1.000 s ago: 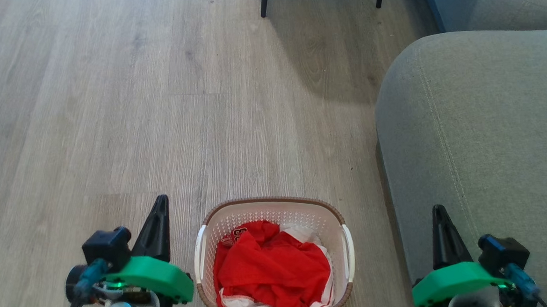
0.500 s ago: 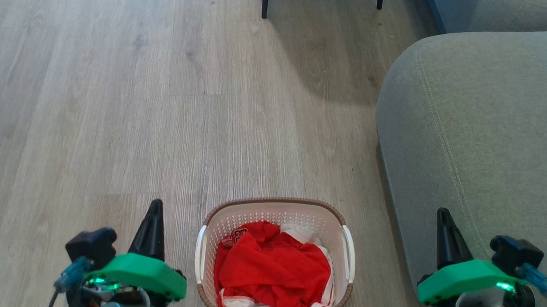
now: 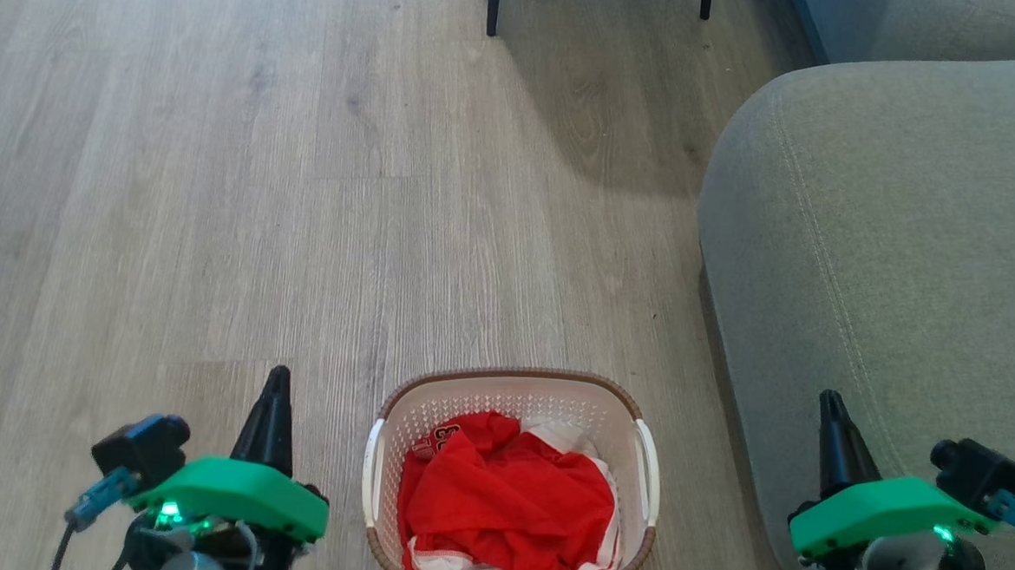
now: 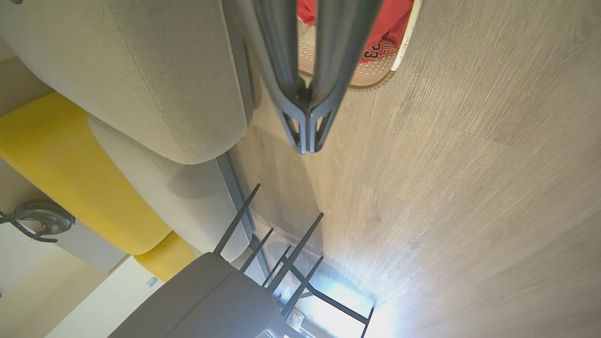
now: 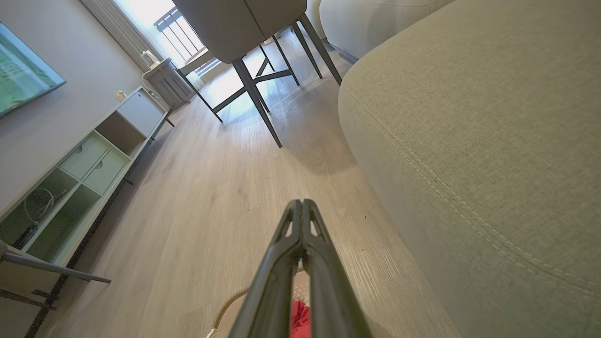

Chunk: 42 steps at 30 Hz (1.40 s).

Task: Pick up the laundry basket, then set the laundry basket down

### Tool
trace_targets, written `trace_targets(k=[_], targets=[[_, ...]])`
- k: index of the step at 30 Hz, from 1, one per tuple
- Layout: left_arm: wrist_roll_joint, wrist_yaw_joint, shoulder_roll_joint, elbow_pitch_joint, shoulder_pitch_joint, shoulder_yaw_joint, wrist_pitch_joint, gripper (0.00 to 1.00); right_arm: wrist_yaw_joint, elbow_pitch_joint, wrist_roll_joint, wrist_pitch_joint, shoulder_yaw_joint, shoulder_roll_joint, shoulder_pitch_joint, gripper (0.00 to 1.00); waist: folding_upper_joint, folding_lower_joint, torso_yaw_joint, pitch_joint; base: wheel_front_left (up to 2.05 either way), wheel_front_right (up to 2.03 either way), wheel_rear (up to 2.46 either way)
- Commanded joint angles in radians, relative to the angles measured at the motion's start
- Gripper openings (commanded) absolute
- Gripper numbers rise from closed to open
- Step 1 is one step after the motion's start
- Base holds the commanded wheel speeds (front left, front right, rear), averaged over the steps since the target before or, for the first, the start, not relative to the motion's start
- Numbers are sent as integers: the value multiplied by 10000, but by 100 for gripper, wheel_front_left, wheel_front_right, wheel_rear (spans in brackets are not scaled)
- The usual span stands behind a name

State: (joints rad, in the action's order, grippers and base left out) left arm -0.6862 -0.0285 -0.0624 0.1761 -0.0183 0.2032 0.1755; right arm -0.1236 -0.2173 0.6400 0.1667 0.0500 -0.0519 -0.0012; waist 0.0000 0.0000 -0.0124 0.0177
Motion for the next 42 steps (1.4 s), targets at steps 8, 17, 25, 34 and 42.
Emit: trace_targets(k=[8,17,25,34,42], targets=[[-1088,210,-164,-210,555,-468,-272,0,-26,207,1146,-256,-125,-203,-573,0,0,0,12,-14,0,0,0],[-1966,350,-181,-125,620,-678,-485,0,-31,161,2057,-471,-224,-220,-618,0,0,0,24,-28,0,0,0],[-2836,490,-194,-39,686,-893,-703,0,-35,116,2960,-689,-329,-232,-664,0,0,0,35,-41,0,0,0],[-3808,647,-202,61,762,-1144,-955,0,-40,64,3970,-940,-454,-241,-715,0,0,0,48,-56,0,0,0],[-4670,787,-205,150,830,-1373,-1184,0,-45,17,4867,-1168,-570,-246,-762,0,0,0,59,-69,0,0,0]])
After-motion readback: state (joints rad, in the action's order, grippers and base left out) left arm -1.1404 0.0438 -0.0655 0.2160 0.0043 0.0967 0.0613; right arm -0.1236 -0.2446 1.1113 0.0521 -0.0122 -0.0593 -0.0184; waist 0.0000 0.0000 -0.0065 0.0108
